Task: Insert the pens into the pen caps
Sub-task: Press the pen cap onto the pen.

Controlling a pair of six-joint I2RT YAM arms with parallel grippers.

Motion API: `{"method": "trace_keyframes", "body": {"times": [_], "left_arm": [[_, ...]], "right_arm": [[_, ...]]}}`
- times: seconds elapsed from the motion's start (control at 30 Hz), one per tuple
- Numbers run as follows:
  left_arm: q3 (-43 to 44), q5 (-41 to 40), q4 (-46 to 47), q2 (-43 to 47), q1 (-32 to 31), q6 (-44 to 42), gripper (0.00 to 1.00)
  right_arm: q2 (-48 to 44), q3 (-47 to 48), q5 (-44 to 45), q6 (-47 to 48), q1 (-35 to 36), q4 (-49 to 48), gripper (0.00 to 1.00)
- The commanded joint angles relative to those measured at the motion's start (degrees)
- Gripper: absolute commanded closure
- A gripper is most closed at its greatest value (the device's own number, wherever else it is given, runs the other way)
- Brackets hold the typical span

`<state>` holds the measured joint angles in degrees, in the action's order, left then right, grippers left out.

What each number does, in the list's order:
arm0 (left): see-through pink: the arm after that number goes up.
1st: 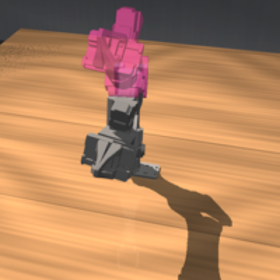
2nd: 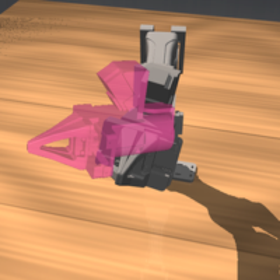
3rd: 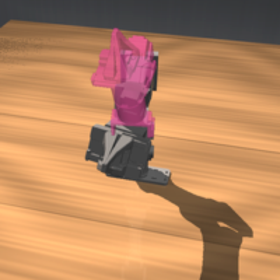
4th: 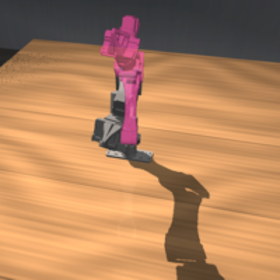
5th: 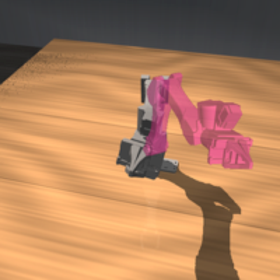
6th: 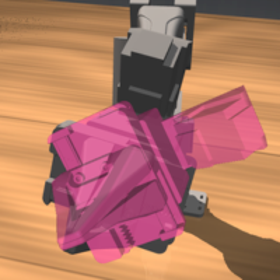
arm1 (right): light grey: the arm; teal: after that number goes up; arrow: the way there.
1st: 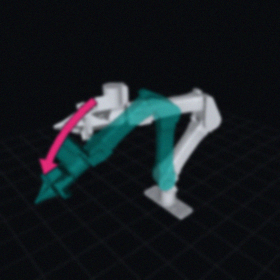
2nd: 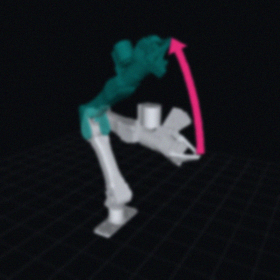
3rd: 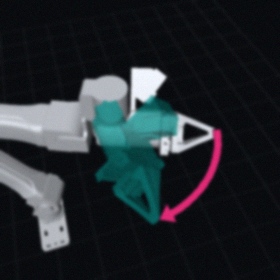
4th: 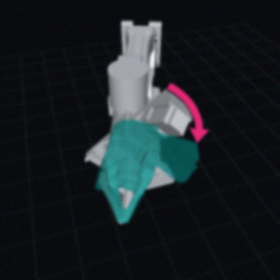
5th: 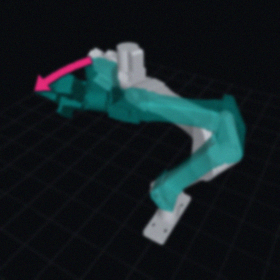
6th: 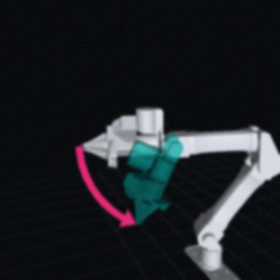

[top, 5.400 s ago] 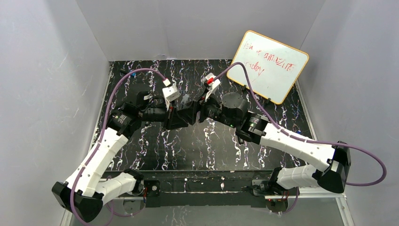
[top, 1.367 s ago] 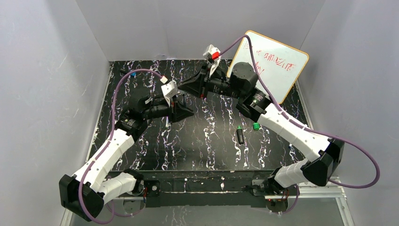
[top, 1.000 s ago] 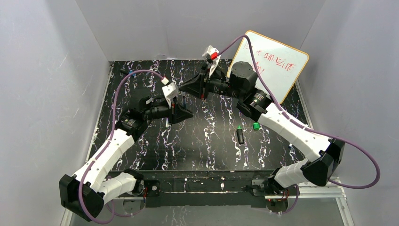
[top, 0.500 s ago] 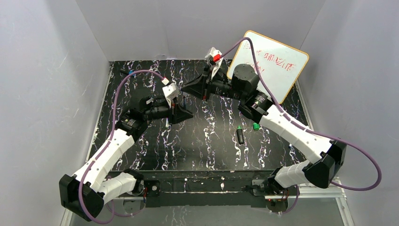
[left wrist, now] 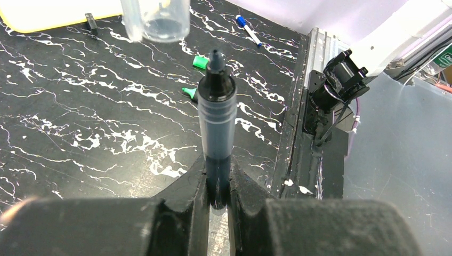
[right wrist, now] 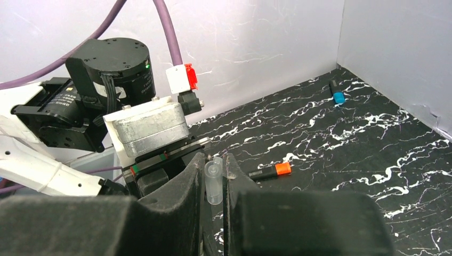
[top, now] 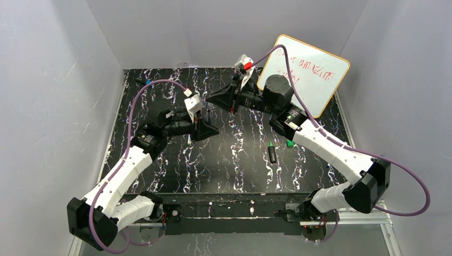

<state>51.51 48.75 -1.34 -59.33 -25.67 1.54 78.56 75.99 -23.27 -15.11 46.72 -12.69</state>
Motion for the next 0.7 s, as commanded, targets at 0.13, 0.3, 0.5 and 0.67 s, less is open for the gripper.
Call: {"method": "trace_keyframes", "body": {"times": [0.13,0.3,0.5,0.67], "left_arm": [[2.15,1.42,0.47,0.80,-0.26,-0.05,1.00],[2.21,1.26,0.47,0.88,-0.26,-0.04,1.00],[2.20,1.26,0.40,0.87,-0.26,-0.05,1.00],[2.19,0.92,0.44,0.93,-0.26,-0.05,1.00]], "right_arm": [[-1.84,1.29,-1.16,-1.16,-0.50,-4.32,0.99],[-1.70,1.34,-2.70,-2.12,-0.56,-3.90,0.99],[-1.55,0.89,-4.29,-4.75,-0.57,-5.87,0.99],[-1.09,1.17,-5.37,-5.59,-0.56,-6.03,0.99]]}}
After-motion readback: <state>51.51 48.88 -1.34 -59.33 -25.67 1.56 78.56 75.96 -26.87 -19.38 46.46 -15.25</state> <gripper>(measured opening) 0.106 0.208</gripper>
